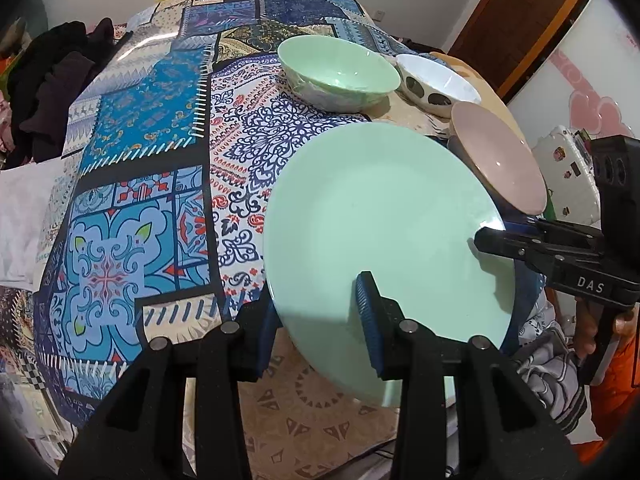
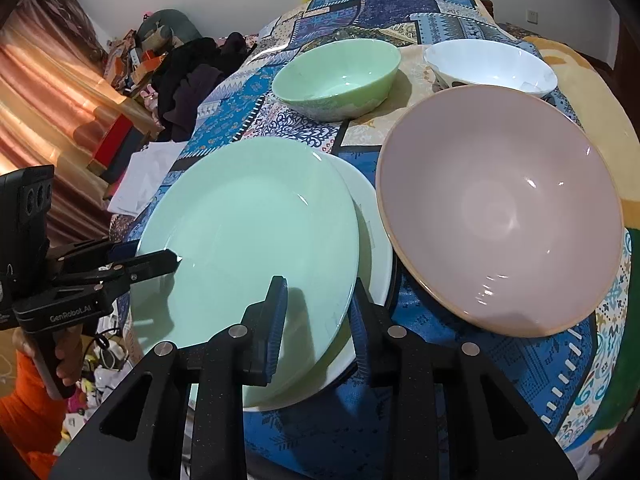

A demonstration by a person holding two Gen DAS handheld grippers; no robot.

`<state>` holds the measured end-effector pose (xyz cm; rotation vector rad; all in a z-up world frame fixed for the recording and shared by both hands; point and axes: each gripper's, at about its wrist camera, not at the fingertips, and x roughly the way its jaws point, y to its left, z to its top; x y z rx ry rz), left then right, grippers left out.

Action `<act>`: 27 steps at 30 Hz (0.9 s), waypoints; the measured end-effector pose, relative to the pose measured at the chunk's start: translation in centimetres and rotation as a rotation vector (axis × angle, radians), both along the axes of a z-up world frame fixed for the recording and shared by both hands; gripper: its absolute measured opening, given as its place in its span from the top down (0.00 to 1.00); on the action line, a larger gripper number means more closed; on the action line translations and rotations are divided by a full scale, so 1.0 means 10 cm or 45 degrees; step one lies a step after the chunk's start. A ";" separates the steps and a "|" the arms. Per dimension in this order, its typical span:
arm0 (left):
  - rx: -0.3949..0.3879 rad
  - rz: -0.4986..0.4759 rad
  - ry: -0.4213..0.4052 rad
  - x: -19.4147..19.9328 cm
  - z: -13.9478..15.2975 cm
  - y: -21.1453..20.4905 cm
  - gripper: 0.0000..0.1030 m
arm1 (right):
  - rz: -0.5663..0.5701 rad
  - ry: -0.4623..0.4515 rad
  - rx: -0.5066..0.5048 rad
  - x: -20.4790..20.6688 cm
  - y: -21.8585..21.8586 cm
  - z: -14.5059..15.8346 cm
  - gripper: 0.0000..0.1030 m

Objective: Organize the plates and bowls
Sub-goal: 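Lower the light green plate onto the white plate and open both tools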

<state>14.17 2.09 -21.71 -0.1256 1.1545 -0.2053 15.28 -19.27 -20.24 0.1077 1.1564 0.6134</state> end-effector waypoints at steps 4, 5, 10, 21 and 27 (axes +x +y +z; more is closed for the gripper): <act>0.009 0.000 -0.004 0.05 -0.01 0.01 0.63 | 0.001 0.005 0.003 0.00 -0.01 0.00 0.73; 0.019 -0.001 -0.006 0.05 -0.01 0.00 0.63 | 0.000 0.007 0.004 0.00 -0.01 0.00 0.73; 0.124 -0.027 -0.031 0.03 -0.05 -0.05 0.63 | 0.000 0.005 0.014 -0.01 -0.03 0.02 0.72; 0.140 -0.061 -0.052 0.02 -0.05 -0.13 0.63 | -0.006 -0.014 0.007 -0.04 -0.06 0.05 0.74; 0.105 -0.029 -0.031 0.02 -0.01 -0.08 0.63 | 0.018 -0.067 -0.055 -0.11 -0.05 0.11 0.74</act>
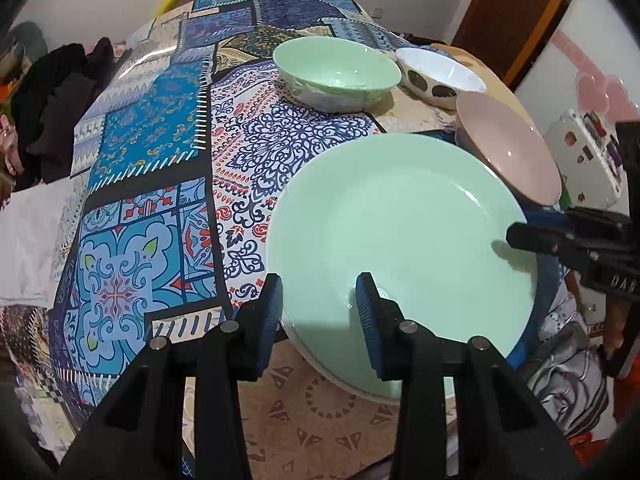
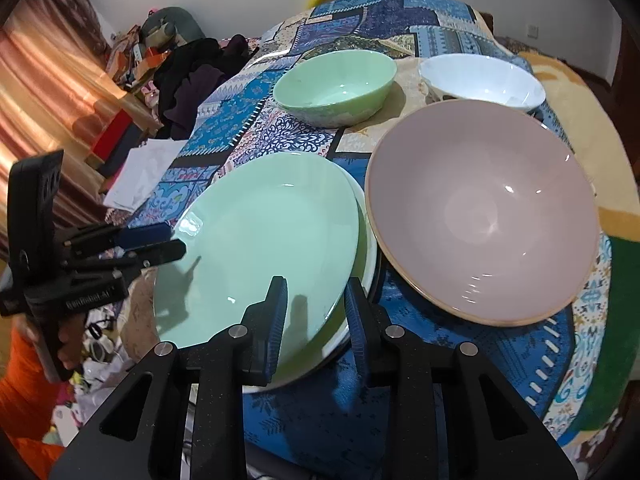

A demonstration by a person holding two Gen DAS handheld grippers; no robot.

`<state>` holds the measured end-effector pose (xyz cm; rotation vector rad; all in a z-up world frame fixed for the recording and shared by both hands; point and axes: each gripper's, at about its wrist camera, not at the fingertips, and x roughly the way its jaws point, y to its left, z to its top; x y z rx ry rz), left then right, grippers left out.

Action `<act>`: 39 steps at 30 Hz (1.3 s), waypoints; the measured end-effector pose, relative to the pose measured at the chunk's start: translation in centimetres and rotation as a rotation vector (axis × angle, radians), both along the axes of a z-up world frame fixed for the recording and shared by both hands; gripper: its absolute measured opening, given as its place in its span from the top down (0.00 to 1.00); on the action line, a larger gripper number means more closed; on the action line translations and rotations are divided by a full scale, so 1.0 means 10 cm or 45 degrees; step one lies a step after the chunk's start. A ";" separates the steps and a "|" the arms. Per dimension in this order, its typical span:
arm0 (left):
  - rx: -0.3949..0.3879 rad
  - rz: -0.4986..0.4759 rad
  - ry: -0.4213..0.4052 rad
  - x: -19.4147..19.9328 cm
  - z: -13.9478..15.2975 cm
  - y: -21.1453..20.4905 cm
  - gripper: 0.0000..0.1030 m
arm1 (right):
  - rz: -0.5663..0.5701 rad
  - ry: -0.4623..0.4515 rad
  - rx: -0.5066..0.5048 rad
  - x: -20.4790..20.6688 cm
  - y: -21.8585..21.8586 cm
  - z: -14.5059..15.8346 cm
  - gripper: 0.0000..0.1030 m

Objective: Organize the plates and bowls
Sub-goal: 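Lower the light green plate onto the white plate and open both tools, then move both tools to the rim of the pink bowl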

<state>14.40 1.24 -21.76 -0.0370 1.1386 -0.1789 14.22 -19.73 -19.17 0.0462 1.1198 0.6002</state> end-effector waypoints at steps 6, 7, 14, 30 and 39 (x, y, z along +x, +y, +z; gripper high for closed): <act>-0.011 0.006 -0.048 0.01 0.20 -0.03 0.63 | -0.026 -0.038 0.014 0.00 -0.14 0.09 0.71; -0.014 0.002 -0.058 0.02 0.26 -0.06 0.63 | -0.034 -0.048 0.017 -0.01 -0.16 0.12 0.71; -0.024 -0.053 -0.170 0.09 0.63 -0.34 0.60 | -0.099 -0.158 0.052 -0.01 -0.38 0.40 0.71; -0.054 -0.188 -0.217 0.63 0.78 -1.14 0.35 | -0.338 -0.297 0.016 0.14 -1.04 0.55 0.57; -0.073 -0.191 -0.084 1.00 0.36 -1.33 0.35 | -0.428 -0.206 0.009 0.34 -1.26 0.28 0.53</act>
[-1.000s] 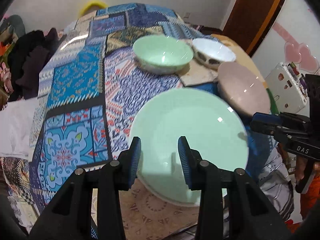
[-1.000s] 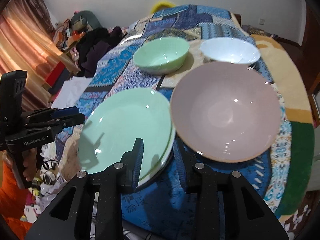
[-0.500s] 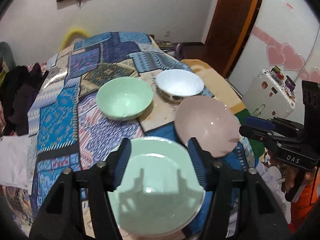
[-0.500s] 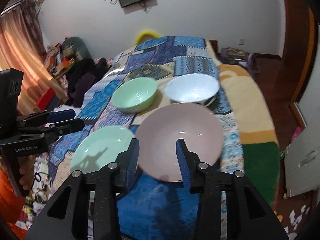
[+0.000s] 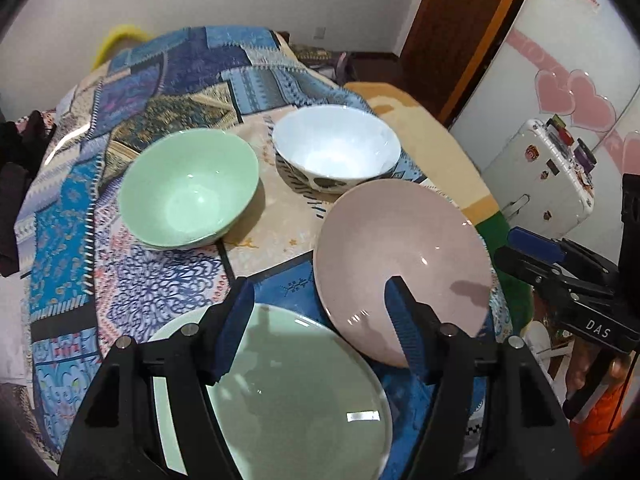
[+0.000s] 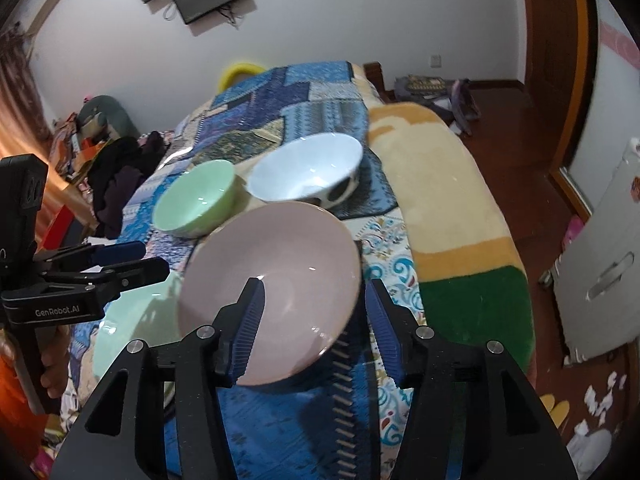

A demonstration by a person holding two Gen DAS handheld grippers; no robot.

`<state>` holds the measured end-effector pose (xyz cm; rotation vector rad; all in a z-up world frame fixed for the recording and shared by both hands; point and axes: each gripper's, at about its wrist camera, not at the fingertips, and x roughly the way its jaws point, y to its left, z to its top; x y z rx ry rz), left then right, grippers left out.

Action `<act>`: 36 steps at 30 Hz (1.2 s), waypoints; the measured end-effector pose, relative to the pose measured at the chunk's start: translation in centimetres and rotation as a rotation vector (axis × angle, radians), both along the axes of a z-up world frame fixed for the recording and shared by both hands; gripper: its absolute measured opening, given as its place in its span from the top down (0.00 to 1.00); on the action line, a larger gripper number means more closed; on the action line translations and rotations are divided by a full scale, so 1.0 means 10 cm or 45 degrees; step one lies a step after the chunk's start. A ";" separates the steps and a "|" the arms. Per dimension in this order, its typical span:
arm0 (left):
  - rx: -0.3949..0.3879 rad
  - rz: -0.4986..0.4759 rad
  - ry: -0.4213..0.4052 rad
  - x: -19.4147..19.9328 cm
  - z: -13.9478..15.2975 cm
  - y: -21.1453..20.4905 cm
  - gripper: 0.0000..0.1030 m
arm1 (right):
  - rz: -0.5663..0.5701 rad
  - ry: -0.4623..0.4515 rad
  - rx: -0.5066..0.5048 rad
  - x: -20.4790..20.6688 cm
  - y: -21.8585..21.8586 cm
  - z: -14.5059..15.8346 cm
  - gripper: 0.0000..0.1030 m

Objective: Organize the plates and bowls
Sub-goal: 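Move both tools to the rim of the pink bowl, then grasp the pink bowl rim with the left tool while the right tool grips it too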

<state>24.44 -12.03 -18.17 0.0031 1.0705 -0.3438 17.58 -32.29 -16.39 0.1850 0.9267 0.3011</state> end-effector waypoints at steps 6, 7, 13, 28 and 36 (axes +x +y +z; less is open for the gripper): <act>-0.012 -0.009 0.064 0.22 -0.24 -0.06 0.35 | -0.037 0.068 0.034 0.07 -0.06 -0.22 0.53; -0.019 -0.010 0.076 0.25 -0.28 -0.07 0.36 | -0.040 0.074 0.040 0.07 -0.06 -0.24 0.53; -0.039 -0.032 0.129 0.35 -0.45 -0.11 0.56 | -0.034 0.087 0.071 0.06 -0.05 -0.32 0.55; -0.026 -0.079 0.155 0.37 -0.56 -0.19 0.87 | -0.058 0.112 0.132 0.10 -0.02 -0.44 0.83; -0.034 -0.044 0.169 0.35 -0.52 -0.19 0.87 | -0.076 0.113 0.147 0.11 -0.01 -0.38 0.83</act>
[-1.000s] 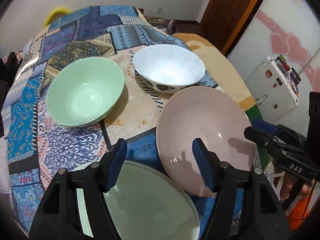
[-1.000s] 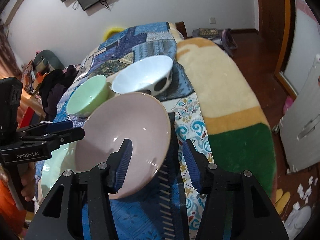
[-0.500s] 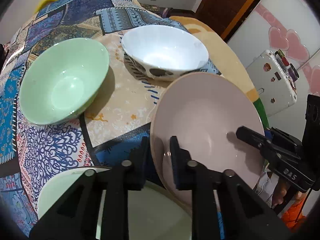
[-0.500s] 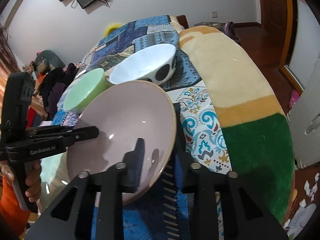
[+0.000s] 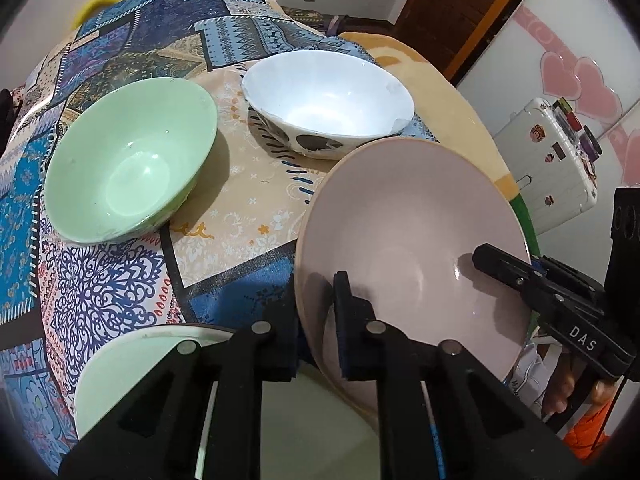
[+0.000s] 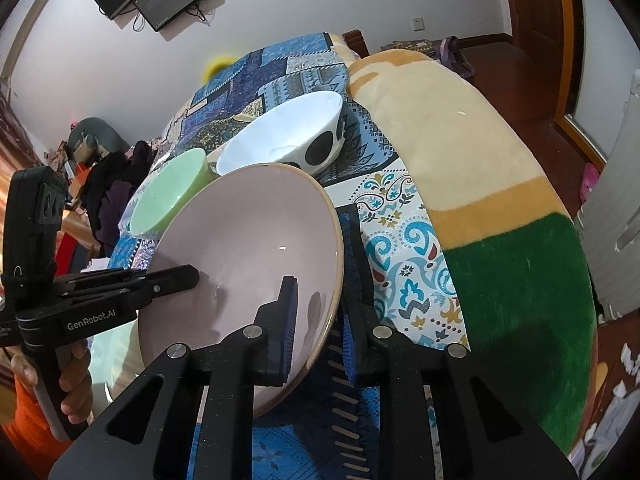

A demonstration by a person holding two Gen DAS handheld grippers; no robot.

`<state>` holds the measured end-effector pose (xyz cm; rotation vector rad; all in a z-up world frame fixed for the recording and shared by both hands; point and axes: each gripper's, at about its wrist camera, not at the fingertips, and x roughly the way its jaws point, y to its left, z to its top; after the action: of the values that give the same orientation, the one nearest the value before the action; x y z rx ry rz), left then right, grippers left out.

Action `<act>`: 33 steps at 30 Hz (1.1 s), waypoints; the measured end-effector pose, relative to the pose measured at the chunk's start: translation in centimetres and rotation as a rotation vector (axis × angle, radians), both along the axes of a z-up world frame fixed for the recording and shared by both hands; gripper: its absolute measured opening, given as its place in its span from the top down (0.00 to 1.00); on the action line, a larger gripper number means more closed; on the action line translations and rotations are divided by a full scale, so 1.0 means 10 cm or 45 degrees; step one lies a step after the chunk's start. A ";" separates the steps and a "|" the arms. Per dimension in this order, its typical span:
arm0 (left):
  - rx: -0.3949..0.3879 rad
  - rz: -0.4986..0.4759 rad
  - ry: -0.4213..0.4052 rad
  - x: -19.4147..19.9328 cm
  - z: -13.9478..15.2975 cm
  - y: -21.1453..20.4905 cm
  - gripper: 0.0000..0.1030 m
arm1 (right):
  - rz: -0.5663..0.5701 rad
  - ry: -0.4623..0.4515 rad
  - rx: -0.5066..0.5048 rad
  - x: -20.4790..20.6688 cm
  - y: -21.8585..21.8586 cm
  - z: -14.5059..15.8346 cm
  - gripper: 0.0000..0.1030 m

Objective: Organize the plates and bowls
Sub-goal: 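Grasp the pink bowl rim with the left tool while the right tool grips it too, then lift the pink bowl with both tools and carry it over the plate stack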

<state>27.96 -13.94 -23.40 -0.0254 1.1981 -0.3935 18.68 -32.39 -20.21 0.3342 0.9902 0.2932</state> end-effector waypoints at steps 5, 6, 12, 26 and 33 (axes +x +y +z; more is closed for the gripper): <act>-0.010 -0.002 -0.021 -0.07 0.11 -0.01 0.87 | -0.018 -0.024 0.025 -0.04 -0.03 0.10 0.83; -0.015 -0.002 -0.025 -0.09 0.14 -0.01 0.87 | -0.022 -0.032 0.028 -0.05 -0.04 0.12 0.83; -0.047 -0.008 -0.075 -0.21 0.35 0.00 0.87 | -0.035 -0.101 0.024 -0.10 -0.02 0.32 0.83; -0.090 0.054 -0.164 -0.54 0.72 0.36 0.87 | 0.040 -0.190 -0.019 -0.20 0.29 0.59 0.83; -0.122 0.143 -0.199 -0.73 0.80 0.72 0.87 | 0.113 -0.223 -0.036 -0.24 0.62 0.68 0.83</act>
<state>20.64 -6.74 -15.41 -0.1421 1.0181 -0.3478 16.24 -26.22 -13.38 0.2353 0.8370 0.3820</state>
